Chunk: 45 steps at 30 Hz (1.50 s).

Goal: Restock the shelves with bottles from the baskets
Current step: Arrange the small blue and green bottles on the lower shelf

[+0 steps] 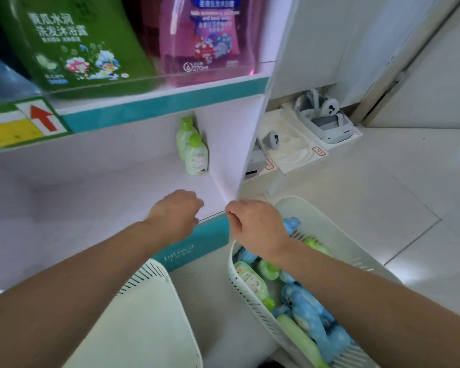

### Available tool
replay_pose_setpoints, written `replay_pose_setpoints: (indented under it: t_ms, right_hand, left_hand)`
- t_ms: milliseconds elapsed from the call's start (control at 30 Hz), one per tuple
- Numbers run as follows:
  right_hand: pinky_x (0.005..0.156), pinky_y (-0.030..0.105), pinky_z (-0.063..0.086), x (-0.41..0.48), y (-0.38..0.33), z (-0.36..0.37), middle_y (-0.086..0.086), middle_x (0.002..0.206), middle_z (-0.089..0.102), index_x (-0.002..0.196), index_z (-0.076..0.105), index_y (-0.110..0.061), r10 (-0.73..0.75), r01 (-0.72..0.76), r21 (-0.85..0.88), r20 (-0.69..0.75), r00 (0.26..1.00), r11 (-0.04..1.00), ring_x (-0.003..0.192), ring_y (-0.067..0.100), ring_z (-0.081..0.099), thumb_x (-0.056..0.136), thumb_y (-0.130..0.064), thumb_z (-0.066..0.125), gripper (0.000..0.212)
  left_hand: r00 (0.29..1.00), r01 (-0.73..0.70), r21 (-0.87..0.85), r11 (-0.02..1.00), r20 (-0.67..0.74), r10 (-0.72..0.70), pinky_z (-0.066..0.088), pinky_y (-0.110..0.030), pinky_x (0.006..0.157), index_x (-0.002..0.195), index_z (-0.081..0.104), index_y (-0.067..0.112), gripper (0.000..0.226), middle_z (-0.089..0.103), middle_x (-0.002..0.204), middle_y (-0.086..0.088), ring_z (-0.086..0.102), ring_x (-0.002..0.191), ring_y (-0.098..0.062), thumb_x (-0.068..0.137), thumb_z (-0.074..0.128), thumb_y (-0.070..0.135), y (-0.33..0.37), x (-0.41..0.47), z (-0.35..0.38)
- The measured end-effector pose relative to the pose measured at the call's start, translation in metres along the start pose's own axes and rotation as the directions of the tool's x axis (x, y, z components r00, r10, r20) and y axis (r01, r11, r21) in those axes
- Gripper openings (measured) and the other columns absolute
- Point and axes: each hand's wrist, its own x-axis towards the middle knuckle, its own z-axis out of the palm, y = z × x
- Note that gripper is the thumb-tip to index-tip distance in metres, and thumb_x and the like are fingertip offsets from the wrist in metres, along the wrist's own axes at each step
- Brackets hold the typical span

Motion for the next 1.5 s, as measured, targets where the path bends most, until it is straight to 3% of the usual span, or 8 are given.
replay_pose_setpoints:
  t_ms: [133,333,533,700,833,1133,1300,1500]
  right_hand:
    - [0.051,0.025,0.028,-0.056,0.039,0.017,0.006,0.063,0.062,0.074,0.061,-0.013,0.178,-0.177,-0.030,0.047,0.983,0.984,0.055,0.026,0.059,0.083,-0.024,0.041,0.024]
    - [0.088,0.037,0.044,-0.102,0.091,0.052,0.009,0.119,0.051,0.123,0.051,-0.015,0.385,-0.331,-0.205,0.352,0.853,0.921,0.113,0.029,0.046,0.090,-0.026,0.048,0.035]
    - [0.085,0.040,0.049,-0.119,0.118,0.088,0.009,0.127,0.038,0.127,0.045,-0.015,0.476,-0.420,-0.224,0.366,0.800,0.879,0.112,0.030,0.046,0.084,-0.017,0.061,0.046]
    - [0.057,0.033,0.047,-0.105,0.129,0.100,0.006,0.082,0.058,0.087,0.059,-0.014,0.484,-0.429,-0.265,0.200,0.852,0.864,0.072,0.026,0.059,0.055,-0.033,0.083,0.044]
    - [0.087,0.040,0.041,-0.077,0.133,0.104,0.010,0.113,0.060,0.114,0.055,-0.013,0.479,-0.441,-0.203,0.219,0.850,0.874,0.108,0.031,0.052,0.089,-0.041,0.053,0.037]
    - [0.104,0.048,0.029,-0.035,0.131,0.119,0.006,0.142,0.043,0.136,0.042,-0.019,0.465,-0.461,-0.125,0.446,0.765,0.879,0.128,0.031,0.039,0.094,-0.039,0.044,0.046]
    - [0.102,0.046,0.037,-0.033,0.133,0.123,0.012,0.138,0.040,0.136,0.039,-0.014,0.493,-0.480,-0.170,0.515,0.702,0.861,0.126,0.032,0.041,0.090,-0.033,0.053,0.052]
    - [0.105,0.043,0.038,-0.029,0.130,0.119,0.011,0.138,0.047,0.132,0.051,-0.013,0.604,-0.627,-0.226,0.625,0.494,0.746,0.128,0.031,0.045,0.093,-0.033,0.052,0.043]
  left_hand:
    - [0.984,-0.179,-0.018,0.984,-0.009,0.179,0.046,-0.041,0.092,0.121,0.057,0.017,0.029,0.054,0.119,-0.001,0.046,0.116,-0.022,0.094,0.051,0.026,0.054,-0.001,0.011]
    - [0.899,-0.428,0.045,0.903,0.127,0.419,0.051,-0.041,0.078,0.107,0.060,0.009,0.020,0.055,0.105,-0.007,0.052,0.103,-0.028,0.089,0.053,0.012,0.117,0.017,0.054]
    - [0.706,-0.596,0.004,0.803,0.478,0.522,0.052,-0.044,0.084,0.122,0.055,0.020,0.042,0.060,0.112,-0.009,0.057,0.105,-0.031,0.082,0.059,0.008,0.152,0.037,0.109]
    - [0.516,-0.675,-0.077,0.734,0.662,0.544,0.046,-0.036,0.094,0.143,0.038,0.028,0.066,0.049,0.135,-0.010,0.051,0.118,-0.032,0.086,0.052,-0.002,0.174,0.047,0.117]
    - [0.481,-0.755,0.034,0.655,0.707,0.519,0.032,-0.034,0.107,0.149,0.029,0.024,0.064,0.026,0.152,-0.008,0.029,0.137,-0.029,0.092,0.050,0.003,0.187,0.042,0.114]
    - [0.582,-0.805,0.248,0.538,0.507,0.636,0.036,-0.029,0.078,0.114,0.062,0.005,0.031,0.057,0.123,-0.014,0.052,0.113,-0.030,0.096,0.041,0.020,0.189,0.047,0.127]
    - [0.719,-0.688,0.171,0.705,0.297,0.629,0.040,-0.025,0.058,0.092,0.071,0.012,0.013,0.069,0.089,-0.004,0.067,0.085,-0.020,0.081,0.066,0.016,0.162,0.049,0.108]
    - [0.852,-0.495,0.108,0.862,0.257,0.457,0.039,-0.034,0.060,0.113,0.061,0.010,0.030,0.055,0.109,-0.011,0.060,0.093,-0.030,0.086,0.052,0.001,0.142,0.053,0.100]
